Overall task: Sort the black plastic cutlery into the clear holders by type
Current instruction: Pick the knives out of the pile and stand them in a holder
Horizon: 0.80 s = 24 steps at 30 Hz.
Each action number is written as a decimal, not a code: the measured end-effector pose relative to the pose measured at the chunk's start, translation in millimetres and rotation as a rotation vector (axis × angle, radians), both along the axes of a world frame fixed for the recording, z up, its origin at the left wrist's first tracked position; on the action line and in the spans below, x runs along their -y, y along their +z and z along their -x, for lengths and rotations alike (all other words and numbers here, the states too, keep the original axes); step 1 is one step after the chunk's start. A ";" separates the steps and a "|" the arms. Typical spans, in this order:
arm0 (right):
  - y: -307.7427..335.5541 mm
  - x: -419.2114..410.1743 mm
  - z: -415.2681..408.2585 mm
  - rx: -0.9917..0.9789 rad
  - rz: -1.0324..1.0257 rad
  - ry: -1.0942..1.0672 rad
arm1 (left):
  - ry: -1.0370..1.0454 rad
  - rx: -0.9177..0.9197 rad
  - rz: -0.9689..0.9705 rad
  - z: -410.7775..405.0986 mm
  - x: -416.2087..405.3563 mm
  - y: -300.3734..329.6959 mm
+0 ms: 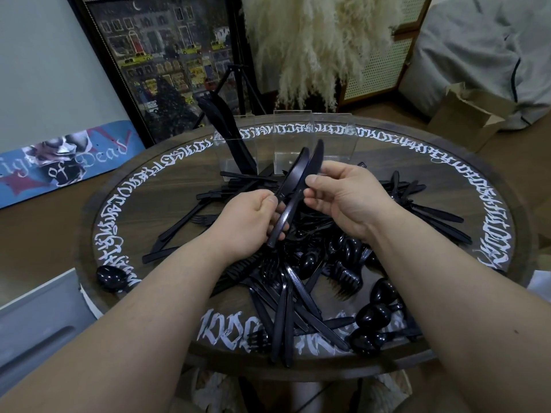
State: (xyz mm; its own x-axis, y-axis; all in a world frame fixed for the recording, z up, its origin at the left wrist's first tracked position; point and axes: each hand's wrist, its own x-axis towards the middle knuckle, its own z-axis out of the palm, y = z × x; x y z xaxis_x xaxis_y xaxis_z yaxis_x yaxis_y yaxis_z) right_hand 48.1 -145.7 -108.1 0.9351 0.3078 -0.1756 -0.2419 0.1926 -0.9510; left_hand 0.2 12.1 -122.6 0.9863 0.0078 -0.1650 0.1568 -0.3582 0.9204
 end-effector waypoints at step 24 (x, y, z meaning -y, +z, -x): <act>8.8 -19.4 14.6 0.086 -0.009 -0.091 | -0.015 0.157 -0.261 4.6 -7.7 7.5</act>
State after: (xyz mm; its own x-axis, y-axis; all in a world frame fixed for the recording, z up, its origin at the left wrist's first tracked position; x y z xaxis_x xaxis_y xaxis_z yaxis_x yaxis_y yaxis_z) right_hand 33.4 -126.3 -99.3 0.9708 0.2221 -0.0908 -0.1403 0.2187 -0.9656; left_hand -4.4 19.9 -115.1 0.9999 0.0148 -0.0045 0.0124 -0.5867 0.8097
